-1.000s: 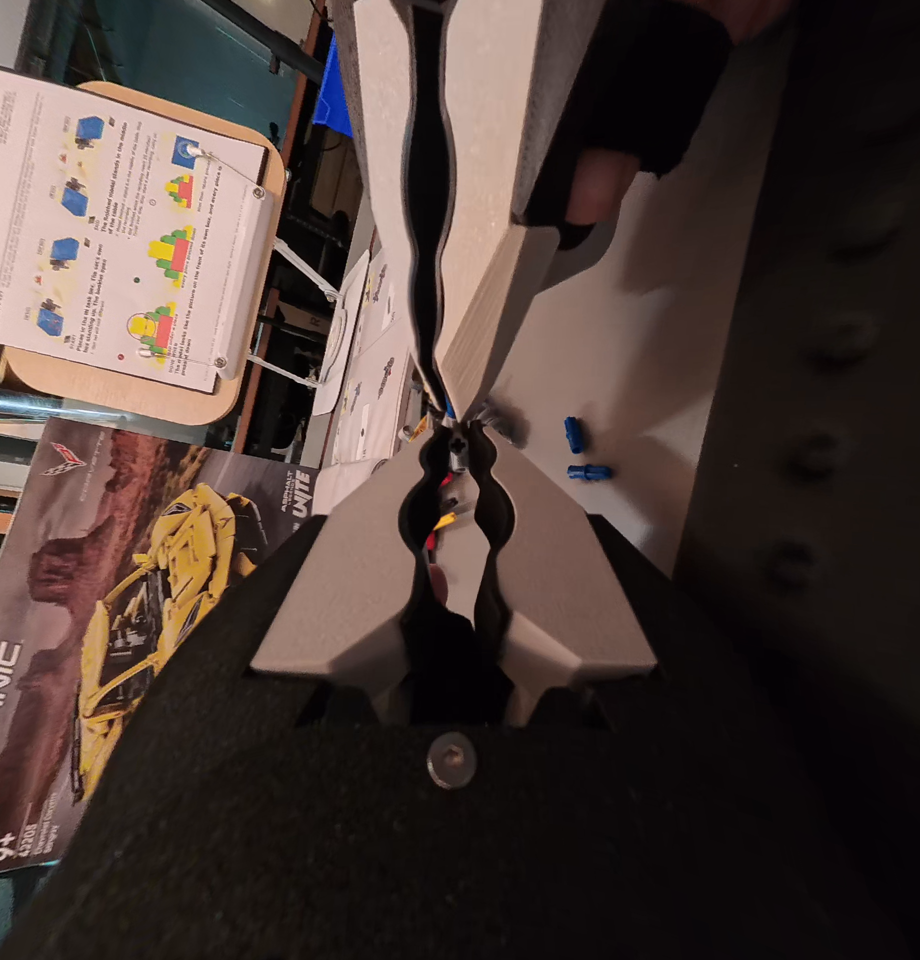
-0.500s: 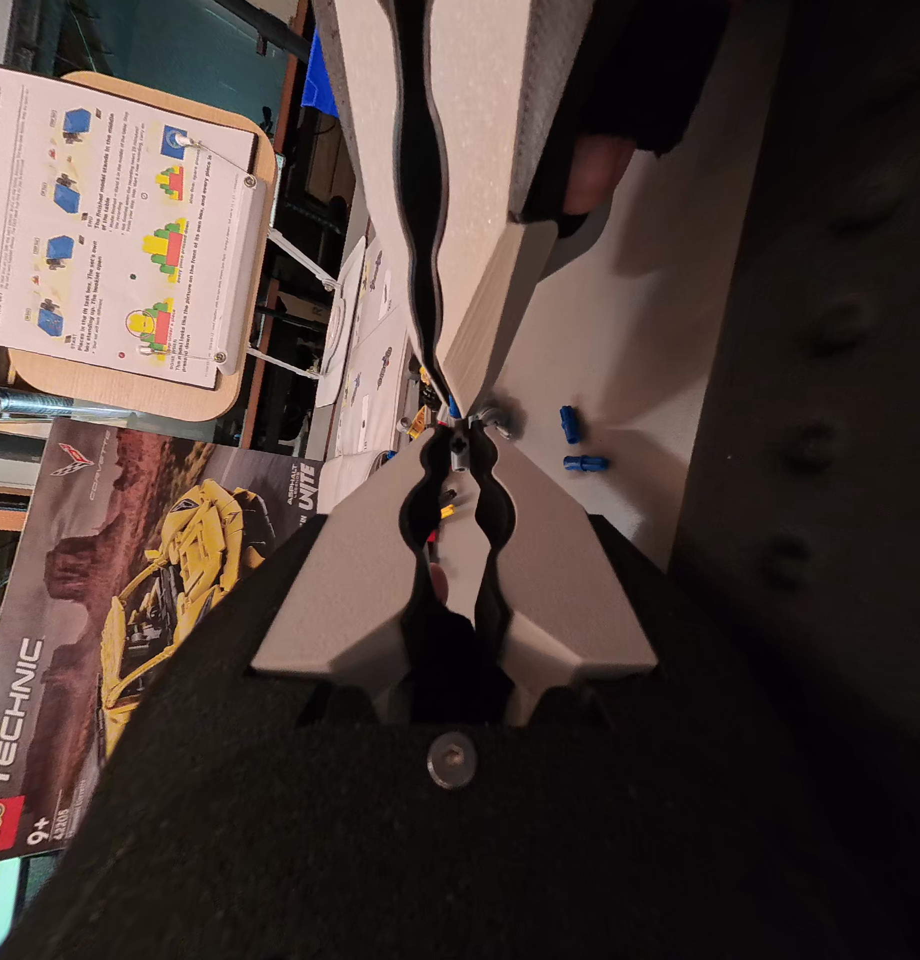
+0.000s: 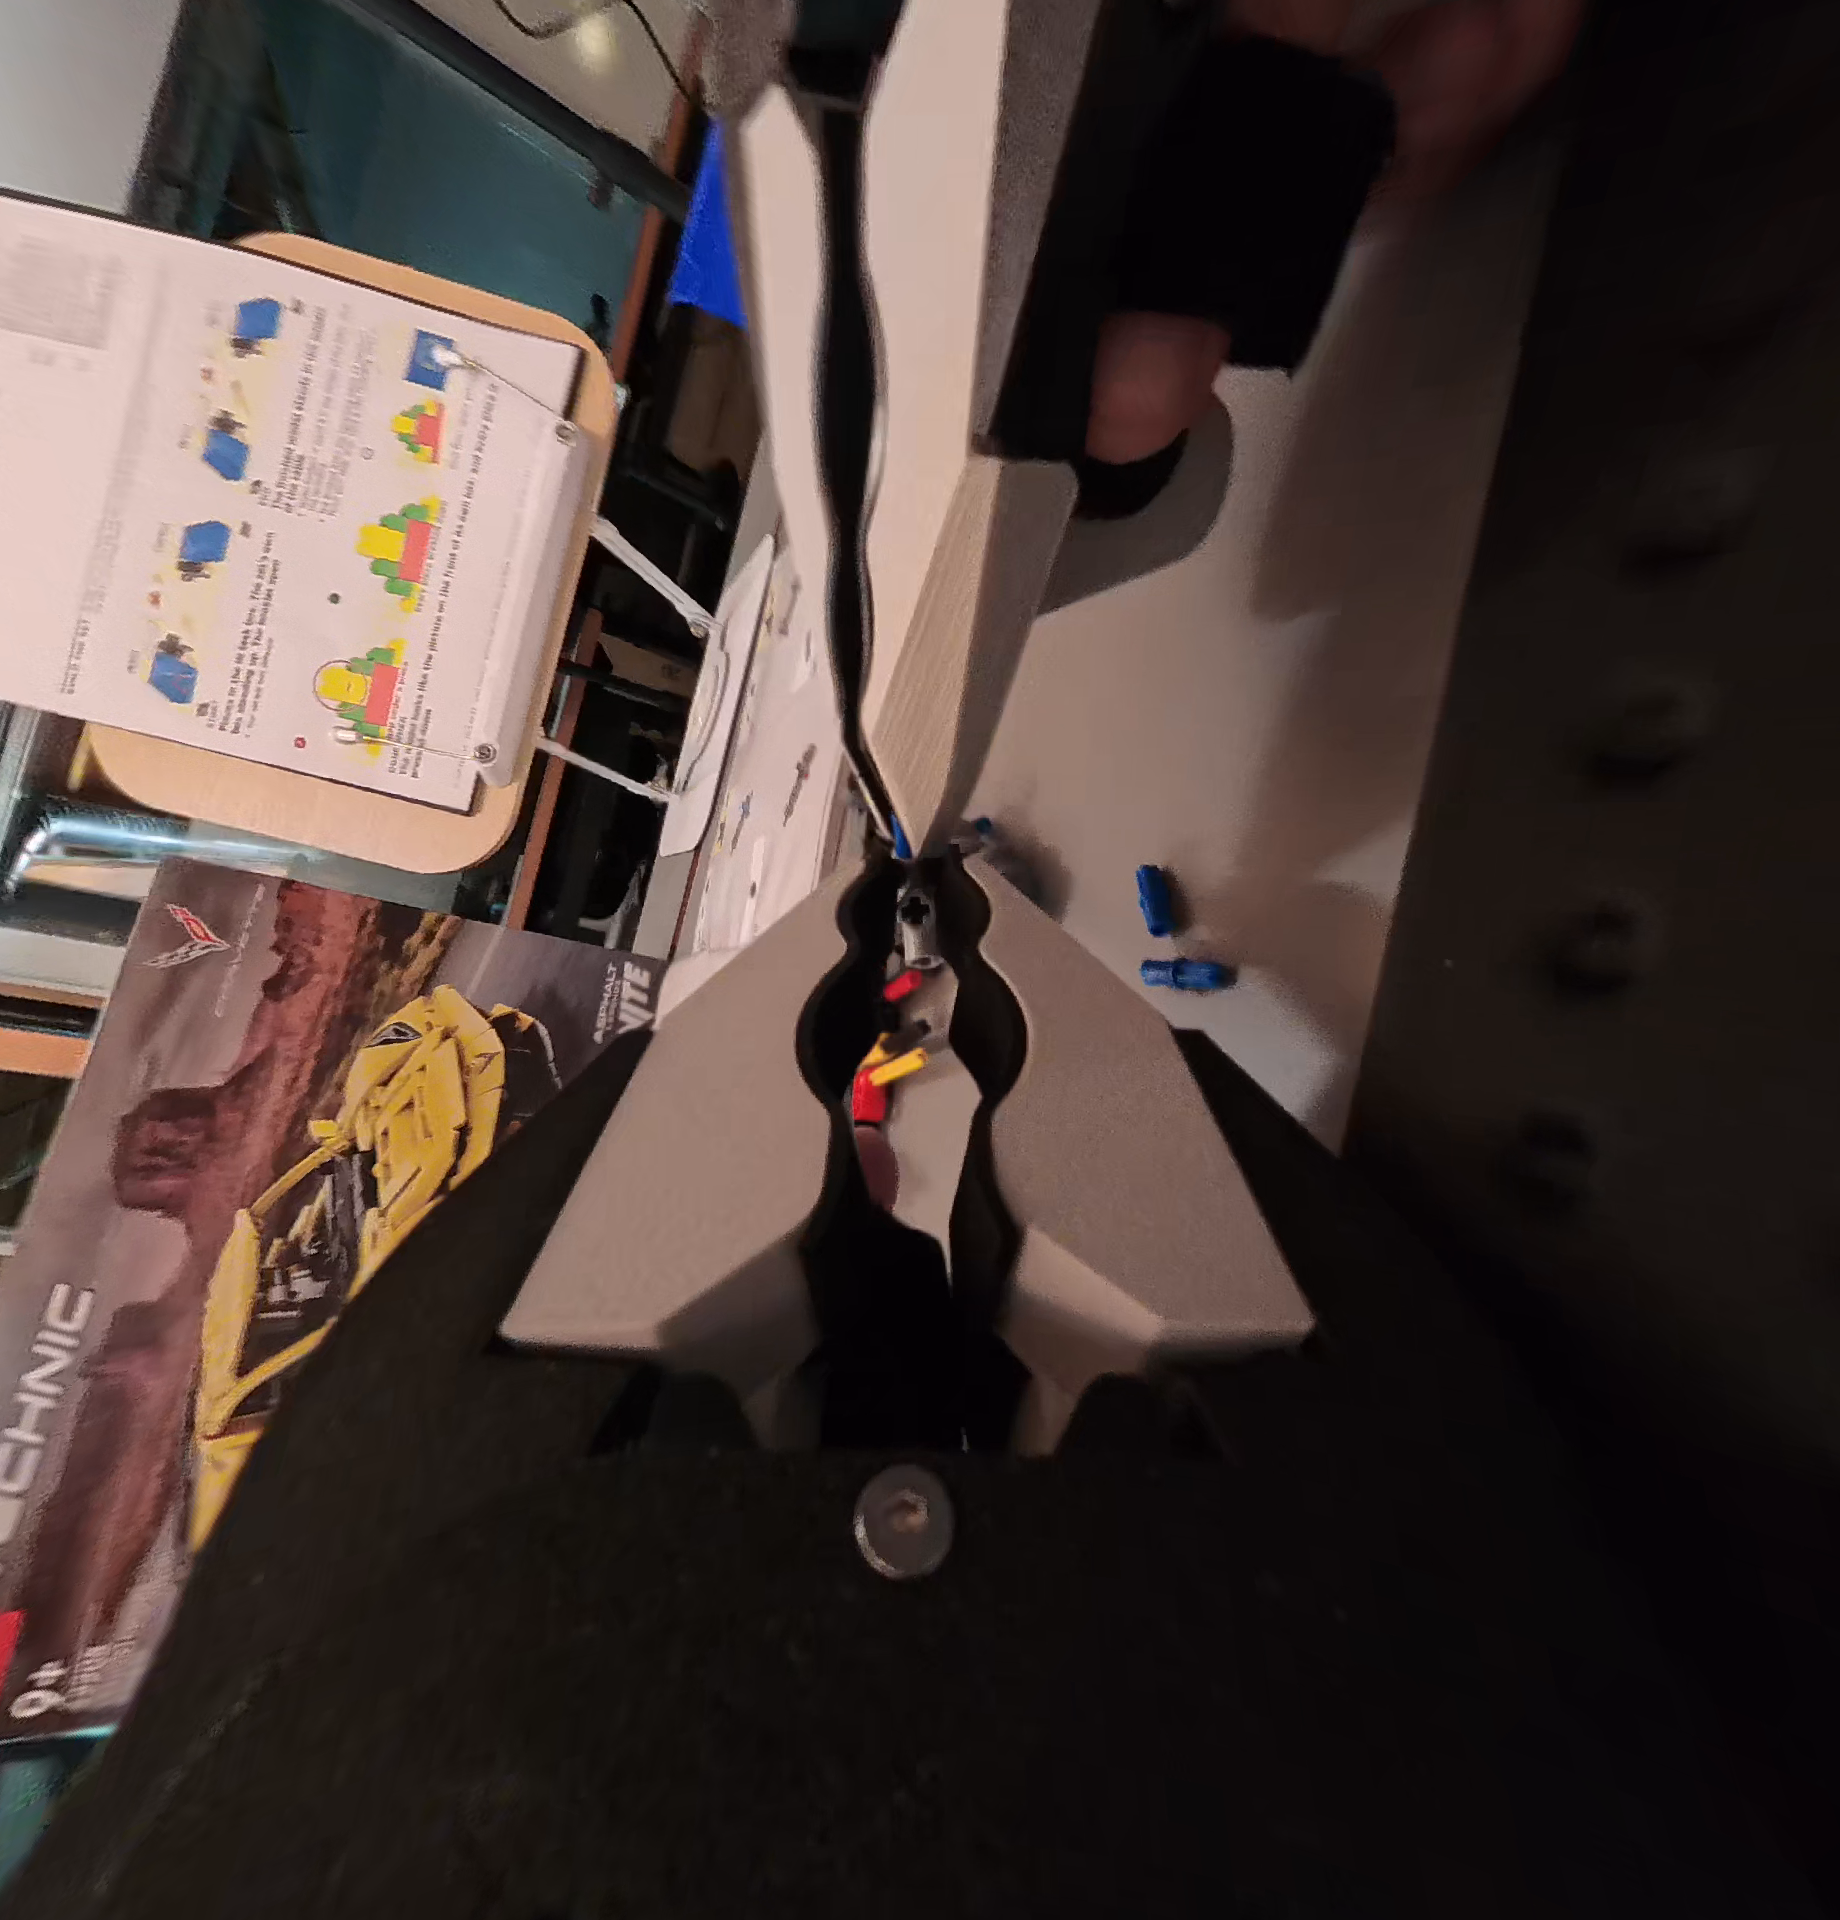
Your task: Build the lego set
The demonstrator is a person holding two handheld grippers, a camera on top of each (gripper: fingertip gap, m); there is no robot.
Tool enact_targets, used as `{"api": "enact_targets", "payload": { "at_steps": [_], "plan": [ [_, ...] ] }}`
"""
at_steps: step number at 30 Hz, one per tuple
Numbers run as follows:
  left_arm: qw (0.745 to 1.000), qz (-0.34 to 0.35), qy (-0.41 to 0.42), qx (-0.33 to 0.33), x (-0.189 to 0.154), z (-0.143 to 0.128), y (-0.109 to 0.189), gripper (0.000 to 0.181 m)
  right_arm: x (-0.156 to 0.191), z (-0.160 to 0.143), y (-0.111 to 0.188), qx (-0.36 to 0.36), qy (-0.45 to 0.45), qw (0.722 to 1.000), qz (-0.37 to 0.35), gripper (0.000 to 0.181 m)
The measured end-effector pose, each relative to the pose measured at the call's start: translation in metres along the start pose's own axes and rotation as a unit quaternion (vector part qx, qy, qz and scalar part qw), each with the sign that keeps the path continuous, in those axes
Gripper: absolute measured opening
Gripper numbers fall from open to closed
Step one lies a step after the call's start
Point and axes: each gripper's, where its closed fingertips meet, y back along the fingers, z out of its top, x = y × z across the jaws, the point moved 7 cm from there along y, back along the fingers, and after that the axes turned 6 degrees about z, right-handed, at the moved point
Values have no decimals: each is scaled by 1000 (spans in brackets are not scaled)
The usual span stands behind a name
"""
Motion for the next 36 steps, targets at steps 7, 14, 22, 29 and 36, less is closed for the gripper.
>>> {"api": "enact_targets", "payload": {
  "at_steps": [7,14,22,29,36],
  "plan": [
    [995,-20,97,-23,10,-1,5,12,-11,2,15,-69,-133,986,79,3],
    [993,-20,103,-53,13,3,9,7,-11,1,22,-90,-168,974,119,3],
    [992,-65,105,-35,7,-2,6,4,-8,-3,18,-60,-138,984,97,3],
    [984,-100,150,-2,14,-18,7,5,-19,9,-1,24,-179,972,148,3],
    [972,-162,165,42,15,-50,20,5,-22,20,-44,109,-176,953,221,4]
  ]
}}
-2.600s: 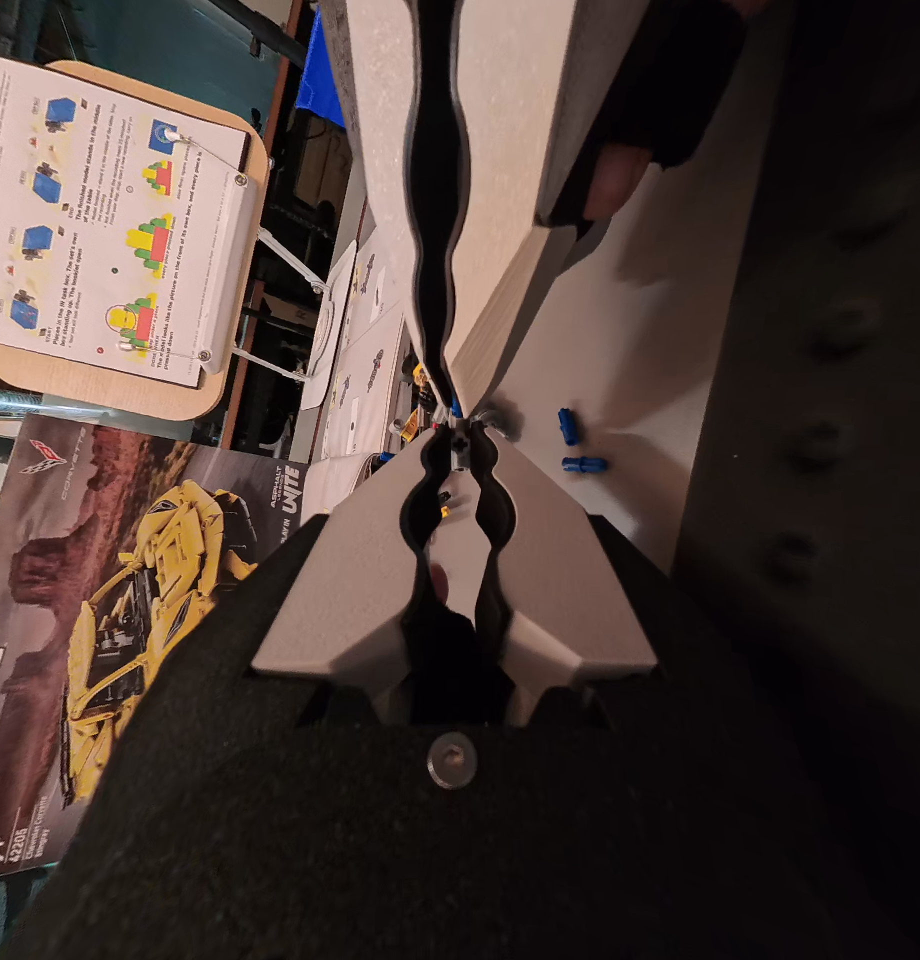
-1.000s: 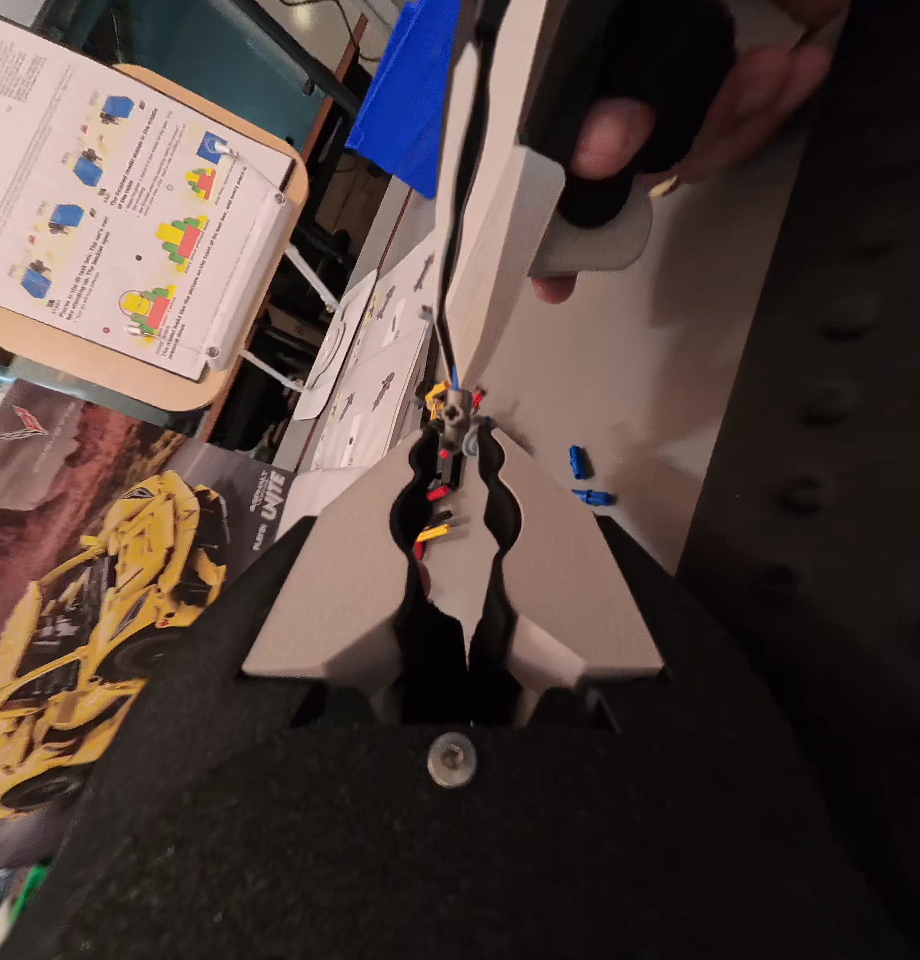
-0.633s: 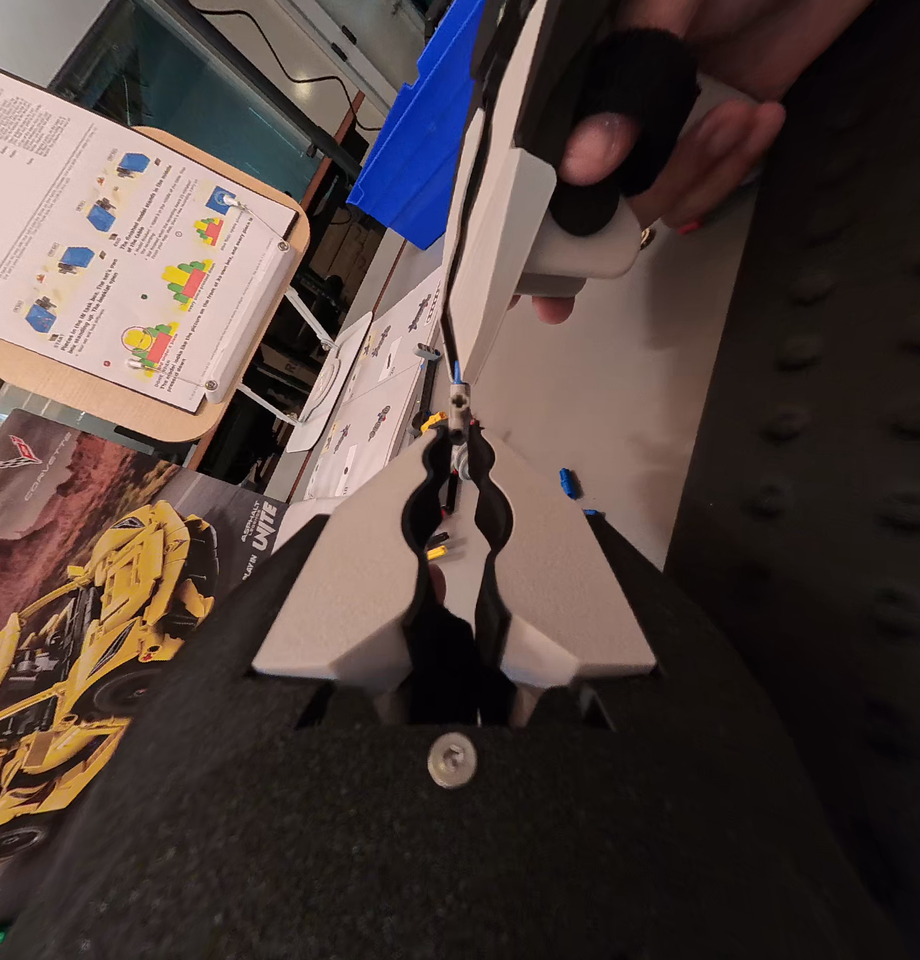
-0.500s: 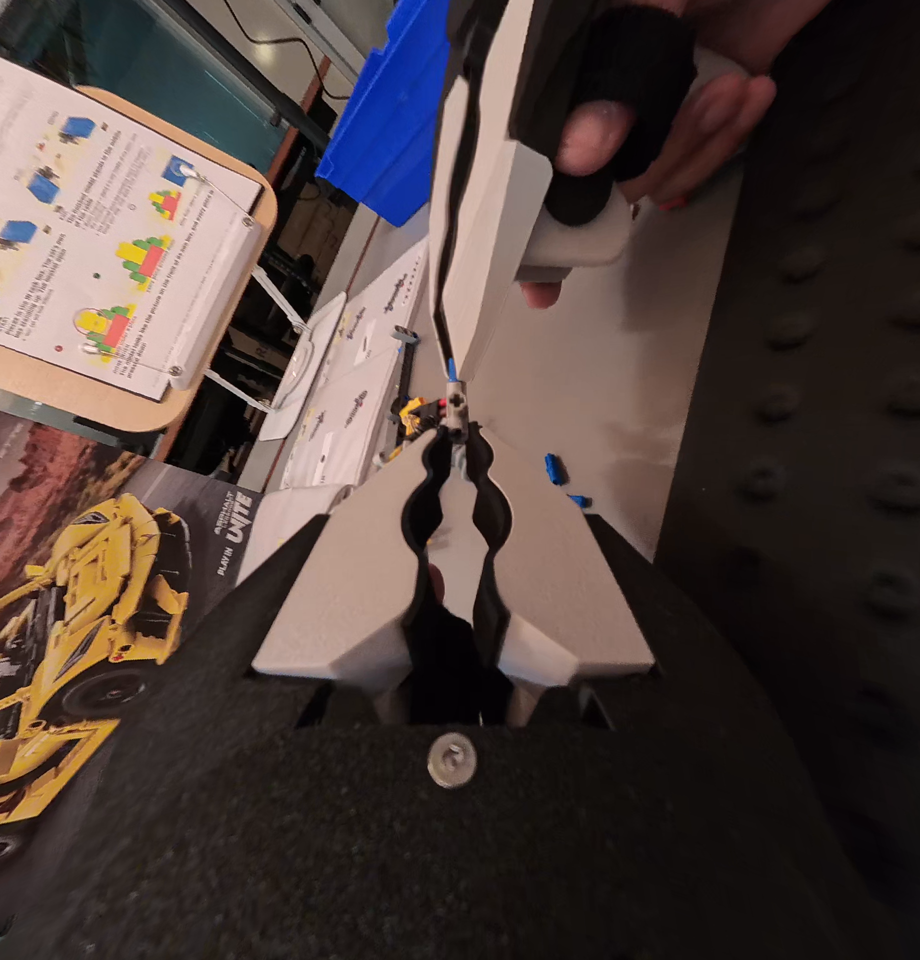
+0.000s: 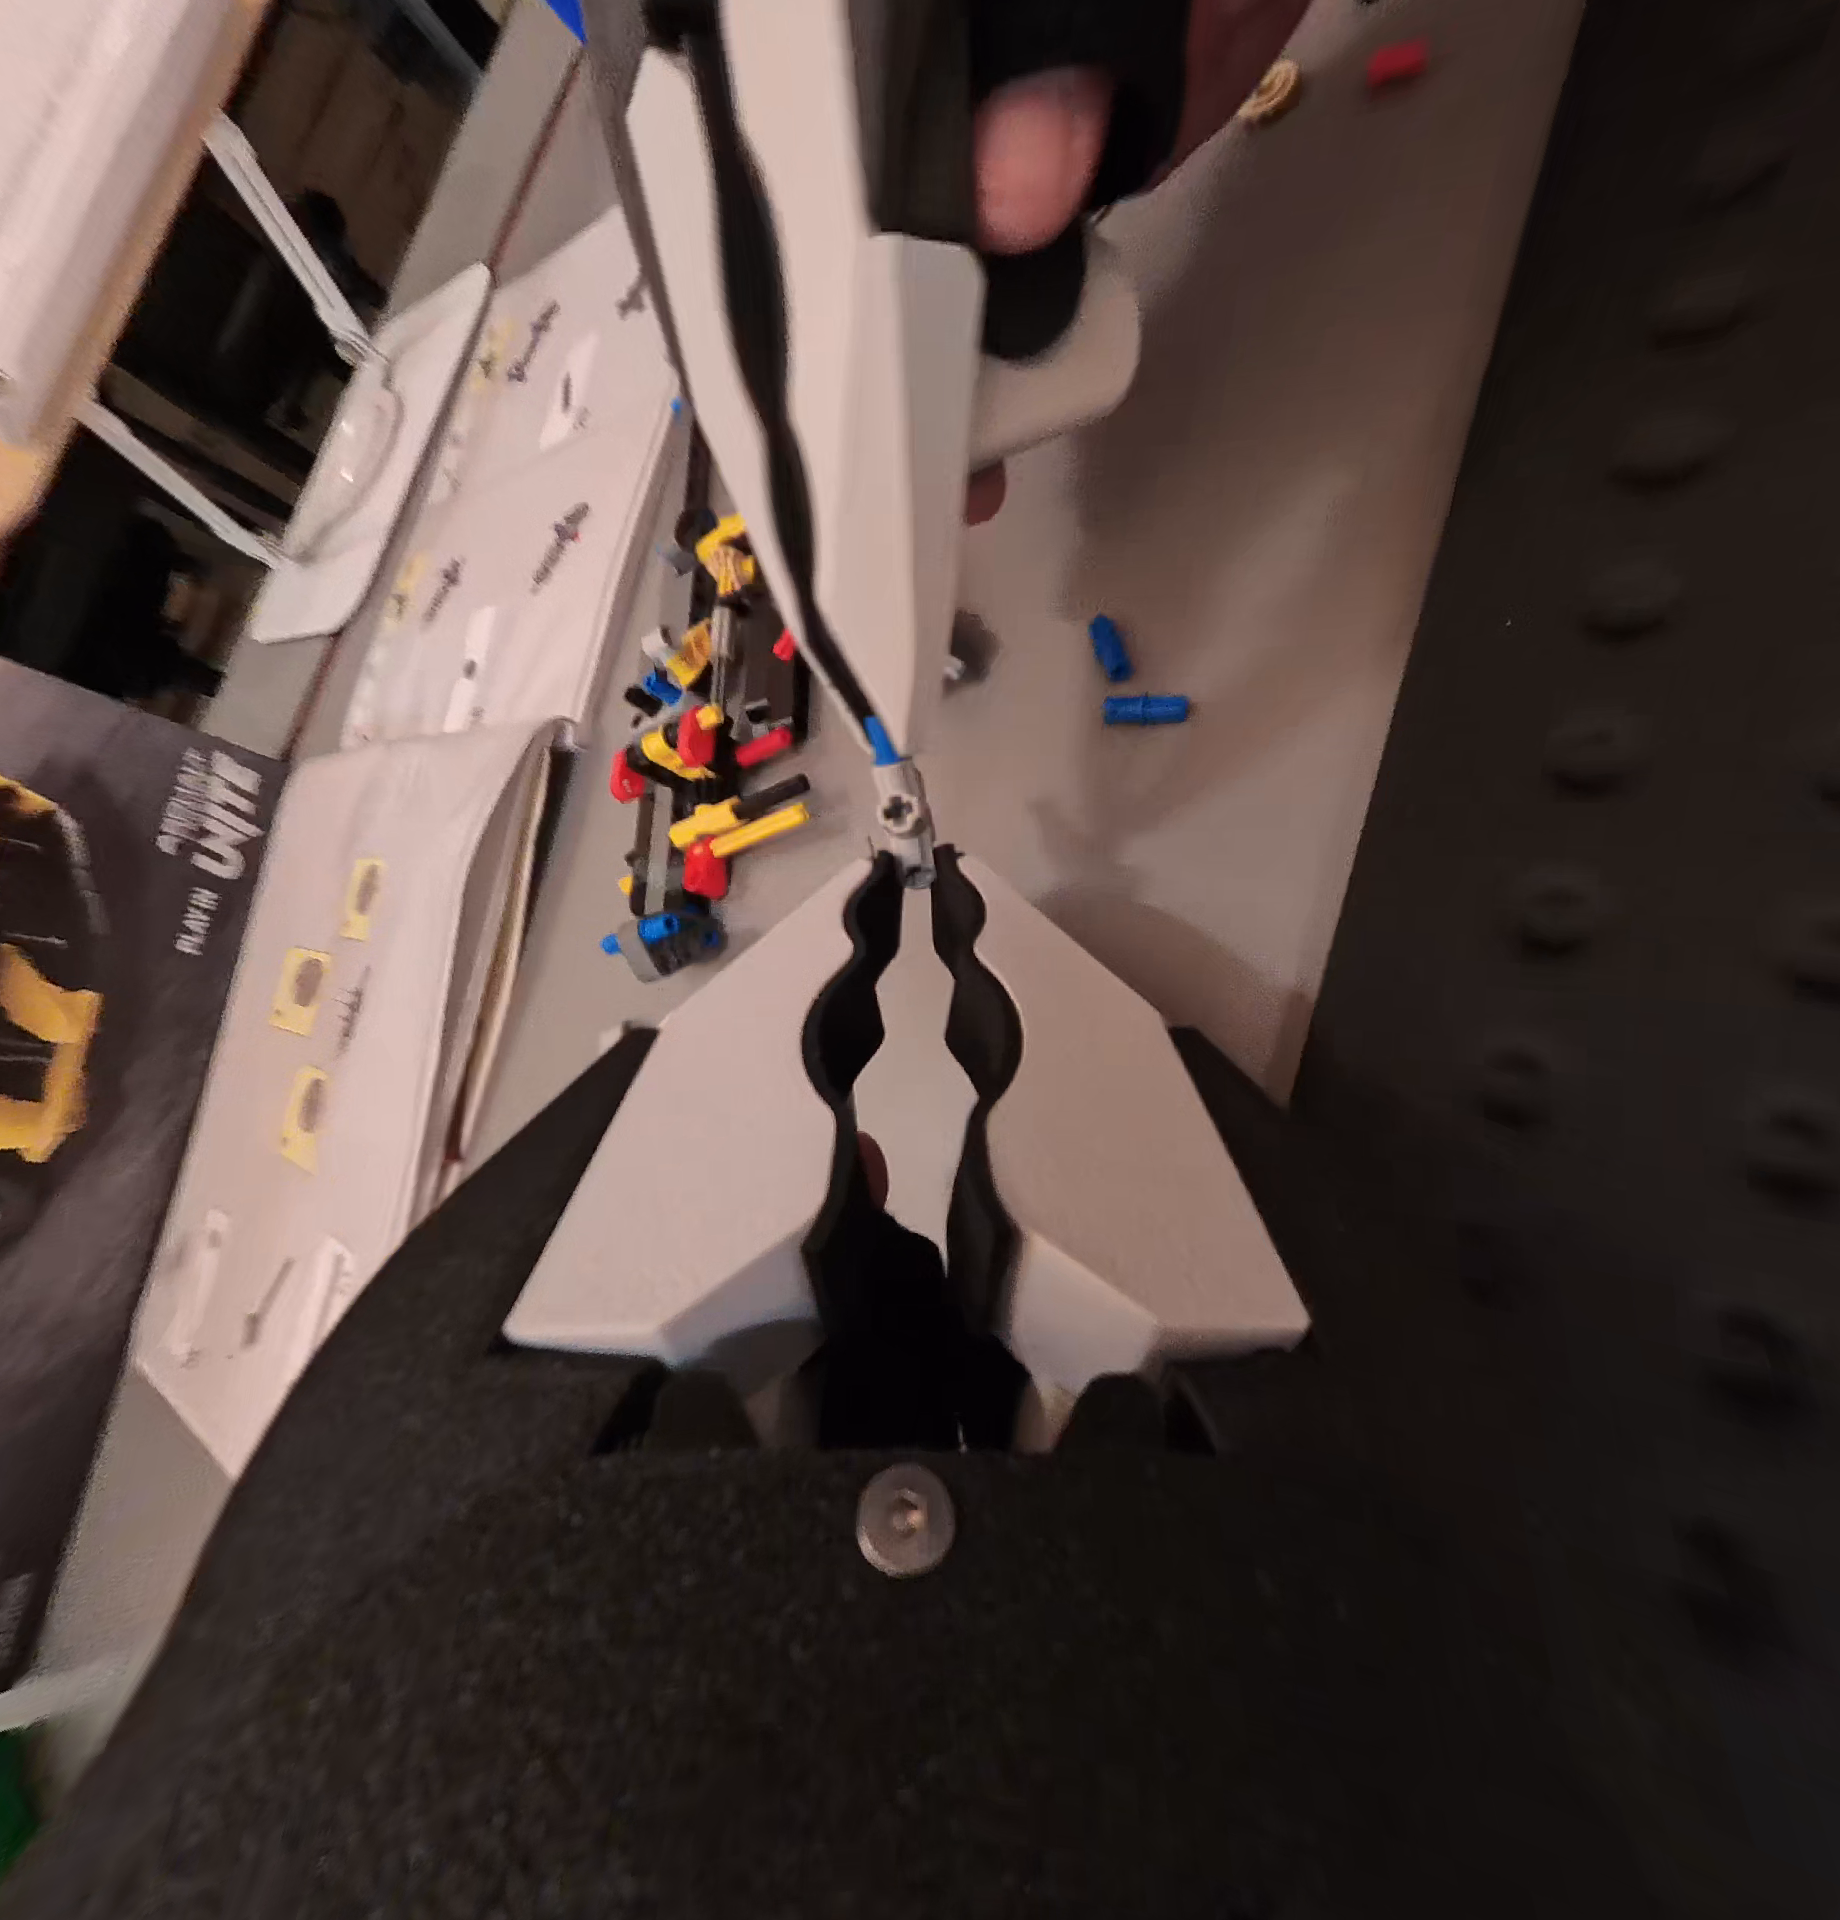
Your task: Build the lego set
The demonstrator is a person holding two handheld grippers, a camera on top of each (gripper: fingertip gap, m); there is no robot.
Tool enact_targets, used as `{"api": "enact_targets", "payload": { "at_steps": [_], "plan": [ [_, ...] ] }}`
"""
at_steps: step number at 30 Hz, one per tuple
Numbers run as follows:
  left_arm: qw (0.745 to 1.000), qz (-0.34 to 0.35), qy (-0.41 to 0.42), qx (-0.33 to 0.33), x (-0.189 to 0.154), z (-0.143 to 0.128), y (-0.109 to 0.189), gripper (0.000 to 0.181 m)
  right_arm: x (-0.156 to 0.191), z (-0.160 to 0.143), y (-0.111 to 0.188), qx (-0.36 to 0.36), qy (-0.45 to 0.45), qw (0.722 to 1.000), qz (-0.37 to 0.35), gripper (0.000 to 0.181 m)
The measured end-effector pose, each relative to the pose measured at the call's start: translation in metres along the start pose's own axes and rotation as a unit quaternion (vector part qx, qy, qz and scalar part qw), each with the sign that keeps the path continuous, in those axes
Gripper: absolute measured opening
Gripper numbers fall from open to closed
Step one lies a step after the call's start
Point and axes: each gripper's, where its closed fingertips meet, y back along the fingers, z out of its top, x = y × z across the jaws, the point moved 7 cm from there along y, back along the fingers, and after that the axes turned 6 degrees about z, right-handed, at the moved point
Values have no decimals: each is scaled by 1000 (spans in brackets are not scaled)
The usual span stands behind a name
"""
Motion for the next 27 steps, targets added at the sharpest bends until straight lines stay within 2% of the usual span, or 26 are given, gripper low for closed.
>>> {"api": "enact_targets", "payload": {
  "at_steps": [2,3,5,9,14,17,21,23,27],
  "plan": [
    [999,-22,31,-2,7,-5,2,4,0,-3,0,8,42,999,-27,6],
    [998,-50,49,3,9,-9,3,4,2,-7,3,11,62,997,-37,12],
    [991,-102,83,17,10,-17,1,4,10,-19,12,24,93,995,-30,15],
    [985,-141,96,26,10,-25,-4,5,9,-42,18,58,128,988,-58,15],
    [984,-139,104,36,10,-22,-8,5,7,-44,13,86,153,980,-90,12],
    [984,-123,121,50,9,-20,-8,5,9,-27,7,50,135,985,-94,12],
    [986,-105,120,55,7,-18,-9,5,11,-10,-15,16,96,993,-68,18],
    [985,-106,123,58,7,-18,-9,5,10,-8,-23,24,88,994,-68,25],
    [986,-119,107,55,3,-15,-8,5,7,-10,-27,49,106,989,-92,25]
  ]
}}
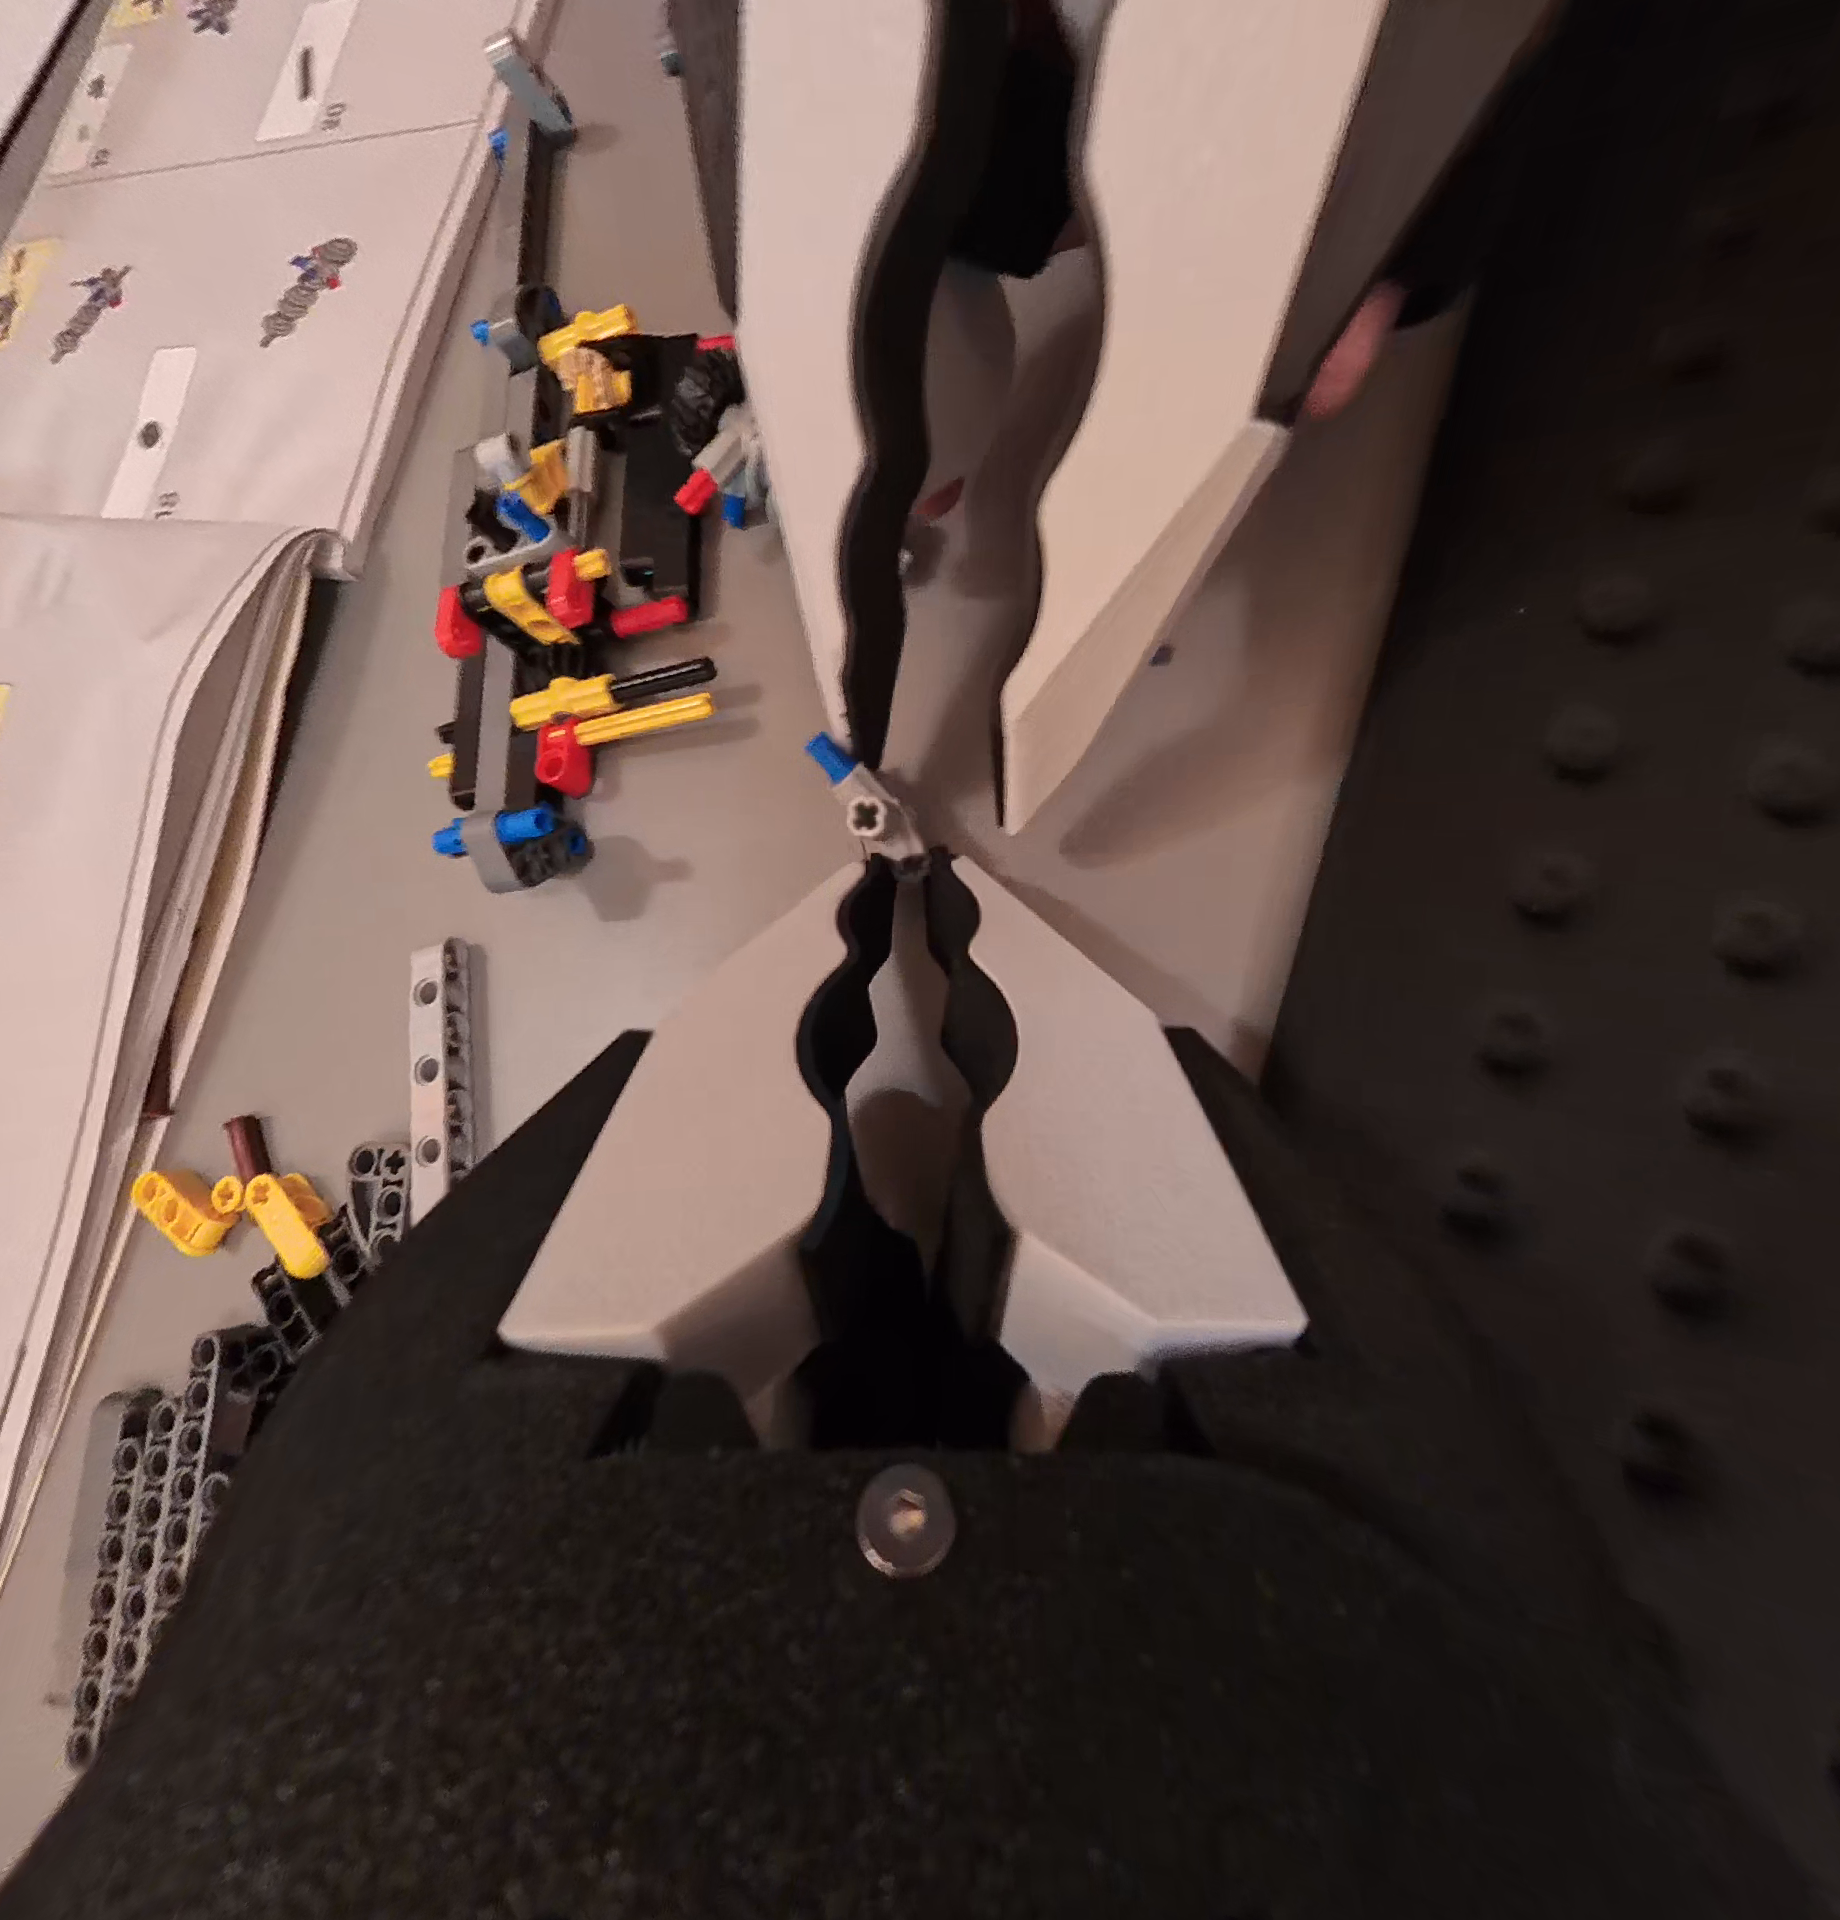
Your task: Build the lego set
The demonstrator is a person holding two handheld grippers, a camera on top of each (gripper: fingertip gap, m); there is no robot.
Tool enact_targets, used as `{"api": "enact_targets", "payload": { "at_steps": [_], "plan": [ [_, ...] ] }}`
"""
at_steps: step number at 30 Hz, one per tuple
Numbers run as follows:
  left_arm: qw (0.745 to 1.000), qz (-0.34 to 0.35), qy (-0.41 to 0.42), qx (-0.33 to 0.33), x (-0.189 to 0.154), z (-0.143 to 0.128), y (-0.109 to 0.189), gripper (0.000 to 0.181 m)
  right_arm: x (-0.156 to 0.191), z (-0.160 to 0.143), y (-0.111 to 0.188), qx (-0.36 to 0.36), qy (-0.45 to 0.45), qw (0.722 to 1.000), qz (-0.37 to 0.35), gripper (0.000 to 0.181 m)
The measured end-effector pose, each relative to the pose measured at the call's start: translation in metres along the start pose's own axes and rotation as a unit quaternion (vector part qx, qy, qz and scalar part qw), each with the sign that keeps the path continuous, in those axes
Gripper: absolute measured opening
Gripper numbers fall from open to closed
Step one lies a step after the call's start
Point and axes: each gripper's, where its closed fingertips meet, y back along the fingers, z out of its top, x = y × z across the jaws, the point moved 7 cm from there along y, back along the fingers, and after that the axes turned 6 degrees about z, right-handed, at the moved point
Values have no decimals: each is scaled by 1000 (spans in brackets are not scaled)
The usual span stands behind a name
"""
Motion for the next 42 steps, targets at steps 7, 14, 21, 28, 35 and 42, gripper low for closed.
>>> {"api": "enact_targets", "payload": {
  "at_steps": [7,14,21,28,35,42],
  "plan": [
    [999,-14,-42,-3,-9,6,-1,4,1,-3,-1,6,0,1000,10,26],
    [993,3,-116,14,-11,9,1,10,3,-11,2,28,13,999,31,25],
    [990,-8,-138,35,-8,10,2,9,1,-8,-5,36,20,998,43,25],
    [994,-13,-98,39,1,1,12,18,3,-11,12,29,20,999,19,26],
    [984,-84,138,-82,13,18,27,40,13,-45,61,-13,43,999,-17,17],
    [987,-61,126,-80,8,21,27,26,6,-41,34,34,88,995,5,16]
  ]
}}
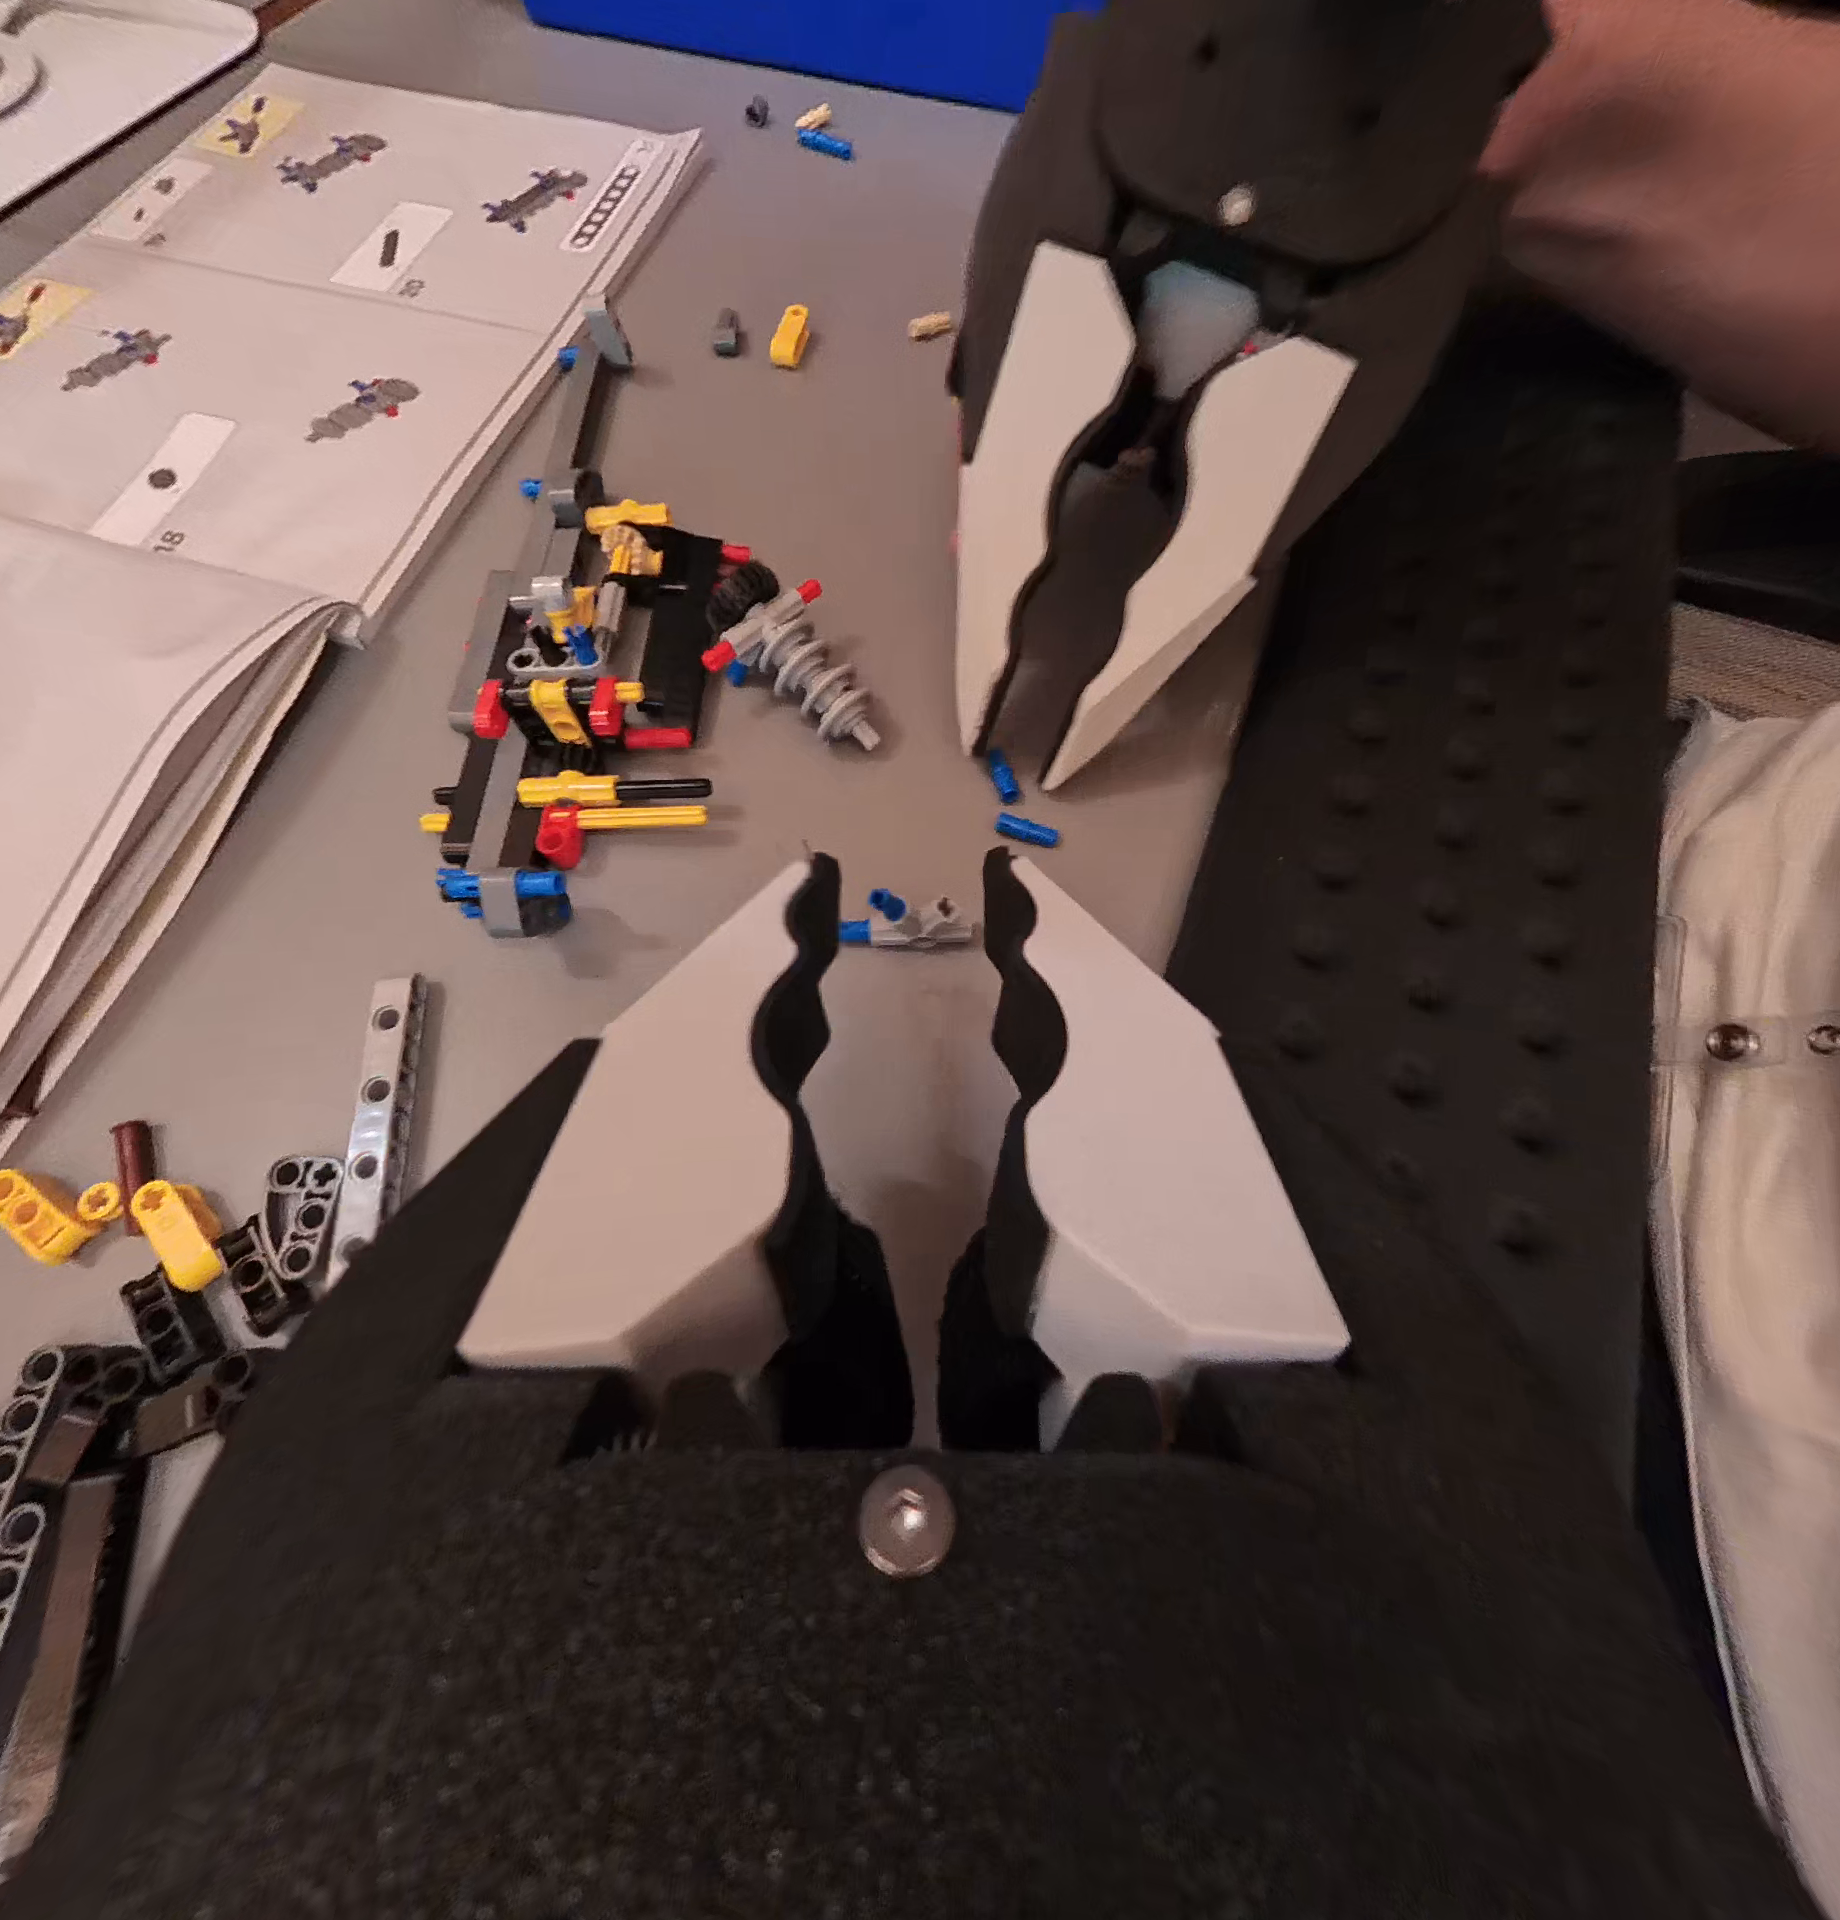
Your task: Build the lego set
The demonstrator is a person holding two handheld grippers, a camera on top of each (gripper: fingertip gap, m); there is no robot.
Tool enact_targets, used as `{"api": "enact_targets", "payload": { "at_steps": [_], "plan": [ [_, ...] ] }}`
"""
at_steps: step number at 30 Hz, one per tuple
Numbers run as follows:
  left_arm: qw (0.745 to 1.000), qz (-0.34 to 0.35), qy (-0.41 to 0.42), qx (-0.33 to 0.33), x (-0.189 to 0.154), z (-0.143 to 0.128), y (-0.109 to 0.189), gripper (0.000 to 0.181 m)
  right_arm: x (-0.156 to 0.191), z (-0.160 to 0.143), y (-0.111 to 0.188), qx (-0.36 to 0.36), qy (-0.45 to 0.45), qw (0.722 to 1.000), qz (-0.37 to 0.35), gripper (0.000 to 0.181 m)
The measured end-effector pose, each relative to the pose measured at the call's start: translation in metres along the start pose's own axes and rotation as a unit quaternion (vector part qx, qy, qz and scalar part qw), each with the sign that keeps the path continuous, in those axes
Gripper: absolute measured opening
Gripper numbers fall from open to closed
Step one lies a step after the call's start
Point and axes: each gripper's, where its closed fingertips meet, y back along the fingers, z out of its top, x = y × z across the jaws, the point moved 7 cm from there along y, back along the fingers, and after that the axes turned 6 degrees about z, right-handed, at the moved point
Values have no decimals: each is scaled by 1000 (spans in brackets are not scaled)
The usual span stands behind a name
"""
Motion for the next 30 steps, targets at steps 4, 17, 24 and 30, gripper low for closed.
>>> {"api": "enact_targets", "payload": {
  "at_steps": [4,17,24,30],
  "plan": [
    [1000,13,-13,-8,-2,0,1,10,-3,-1,0,5,7,1000,10,13],
    [995,76,-37,-57,-14,16,0,11,-8,27,25,-204,-123,971,25,3],
    [964,195,-80,-160,-23,36,7,14,-15,48,33,-401,-290,864,88,2],
    [954,226,-134,-146,-29,36,-2,20,-13,48,28,-378,-281,878,86,3]
  ]
}}
